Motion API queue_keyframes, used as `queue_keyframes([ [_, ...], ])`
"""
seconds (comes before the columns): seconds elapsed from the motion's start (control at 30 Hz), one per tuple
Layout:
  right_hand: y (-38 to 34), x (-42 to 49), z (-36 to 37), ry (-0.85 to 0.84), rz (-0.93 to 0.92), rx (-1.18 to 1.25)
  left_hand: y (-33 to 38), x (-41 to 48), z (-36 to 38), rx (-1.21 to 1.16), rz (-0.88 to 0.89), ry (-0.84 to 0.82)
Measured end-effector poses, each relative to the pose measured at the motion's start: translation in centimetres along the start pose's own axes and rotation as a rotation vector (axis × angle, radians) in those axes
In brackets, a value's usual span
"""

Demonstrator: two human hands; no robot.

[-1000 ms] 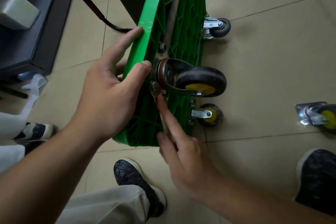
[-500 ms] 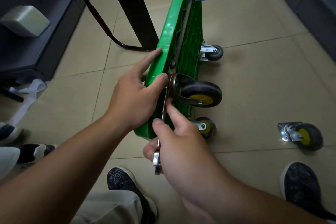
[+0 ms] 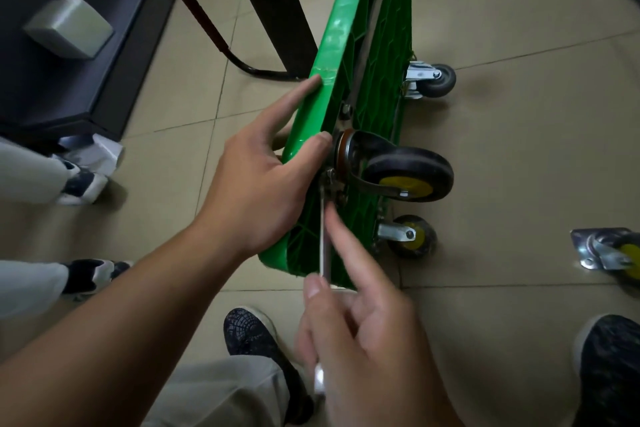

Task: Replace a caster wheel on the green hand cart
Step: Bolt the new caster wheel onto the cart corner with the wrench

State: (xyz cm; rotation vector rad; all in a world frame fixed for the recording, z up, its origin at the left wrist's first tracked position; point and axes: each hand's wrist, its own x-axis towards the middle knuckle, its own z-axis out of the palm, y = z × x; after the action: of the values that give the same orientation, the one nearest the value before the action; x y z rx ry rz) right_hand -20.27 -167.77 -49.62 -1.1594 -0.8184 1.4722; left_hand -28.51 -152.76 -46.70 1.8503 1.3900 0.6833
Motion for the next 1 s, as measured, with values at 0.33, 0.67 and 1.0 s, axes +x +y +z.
queue_keyframes([
  [0.33, 5.1, 5.0, -5.6, 0.057, -0.617, -0.522, 0.0, -0.2, -0.1, -0.057, 0.007, -0.011],
  [0.67, 8.9, 10.9, -8.7, -0.085, -1.026, -0.923, 0.1, -0.2, 0.0, -0.087, 0.025, -0.018],
  [1.0, 11.9, 11.5, -11.3, -0.023, -1.069, -0.967, 0.3, -0.4, -0.1, -0.097, 0.024, -0.026],
])
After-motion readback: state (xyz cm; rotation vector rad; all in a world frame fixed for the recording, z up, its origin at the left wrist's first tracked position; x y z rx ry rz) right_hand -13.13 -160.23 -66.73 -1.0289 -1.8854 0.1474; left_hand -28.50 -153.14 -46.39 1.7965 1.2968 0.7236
